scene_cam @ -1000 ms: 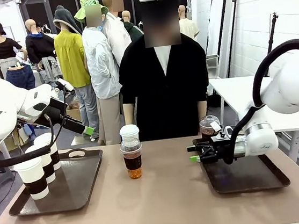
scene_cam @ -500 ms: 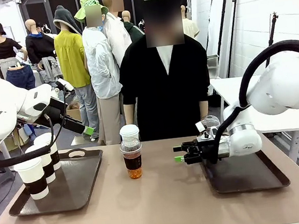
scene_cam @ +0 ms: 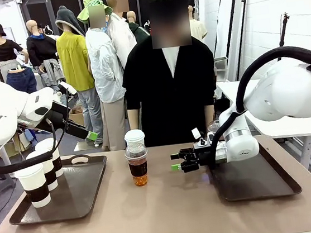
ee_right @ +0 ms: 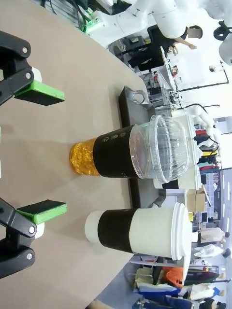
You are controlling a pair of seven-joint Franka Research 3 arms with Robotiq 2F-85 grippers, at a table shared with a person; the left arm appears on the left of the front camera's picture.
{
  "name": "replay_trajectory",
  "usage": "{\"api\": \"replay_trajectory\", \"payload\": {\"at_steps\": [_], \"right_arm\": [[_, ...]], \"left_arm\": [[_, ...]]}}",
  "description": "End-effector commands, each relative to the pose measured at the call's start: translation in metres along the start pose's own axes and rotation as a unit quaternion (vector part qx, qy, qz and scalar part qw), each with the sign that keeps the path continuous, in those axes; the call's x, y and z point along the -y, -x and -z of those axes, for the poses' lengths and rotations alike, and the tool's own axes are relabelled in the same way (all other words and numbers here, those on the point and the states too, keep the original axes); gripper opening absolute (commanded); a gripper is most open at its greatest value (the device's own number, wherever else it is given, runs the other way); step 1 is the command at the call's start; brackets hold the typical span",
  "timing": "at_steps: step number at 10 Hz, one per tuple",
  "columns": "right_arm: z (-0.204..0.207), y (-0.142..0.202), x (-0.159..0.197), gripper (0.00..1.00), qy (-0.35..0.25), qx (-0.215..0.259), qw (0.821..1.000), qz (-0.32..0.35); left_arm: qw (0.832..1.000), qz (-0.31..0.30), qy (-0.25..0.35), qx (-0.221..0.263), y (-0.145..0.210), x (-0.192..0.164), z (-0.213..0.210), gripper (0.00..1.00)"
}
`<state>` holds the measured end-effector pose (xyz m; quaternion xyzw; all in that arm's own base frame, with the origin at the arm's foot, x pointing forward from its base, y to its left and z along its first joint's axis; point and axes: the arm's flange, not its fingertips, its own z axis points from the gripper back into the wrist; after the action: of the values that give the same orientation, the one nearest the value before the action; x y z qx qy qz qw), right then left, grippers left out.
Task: Distribute the coffee onto the tray.
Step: Pick up another iced Americano from the middle of the table and place it on the right Handle tray.
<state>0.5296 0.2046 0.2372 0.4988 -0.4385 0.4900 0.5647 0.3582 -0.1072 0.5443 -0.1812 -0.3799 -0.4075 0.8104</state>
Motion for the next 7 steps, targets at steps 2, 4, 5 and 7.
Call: {"api": "replay_trajectory", "payload": {"at_steps": [2, 4, 5, 7], "right_arm": [[-0.0034, -0.0002, -0.002, 1.0, 0.002, 0.001, 1.0, 0.0], [-0.0034, -0.0002, -0.002, 1.0, 0.002, 0.001, 1.0, 0.0], [-0.0034, -0.0002, -0.002, 1.0, 0.002, 0.001, 1.0, 0.0], [-0.0034, -0.0002, -0.002, 1.0, 0.002, 0.001, 1.0, 0.0]], "left_arm": [[1.0, -0.002, 0.003, -0.001, 0.001, -0.0009, -0.001, 1.0], [1.0, -0.002, 0.003, -0.001, 0.001, -0.0009, -0.001, 1.0], [1.0, -0.002, 0.003, -0.001, 0.001, -0.0009, -0.001, 1.0], [1.0, -0.002, 0.003, -0.001, 0.001, -0.0009, -0.001, 1.0]]}}
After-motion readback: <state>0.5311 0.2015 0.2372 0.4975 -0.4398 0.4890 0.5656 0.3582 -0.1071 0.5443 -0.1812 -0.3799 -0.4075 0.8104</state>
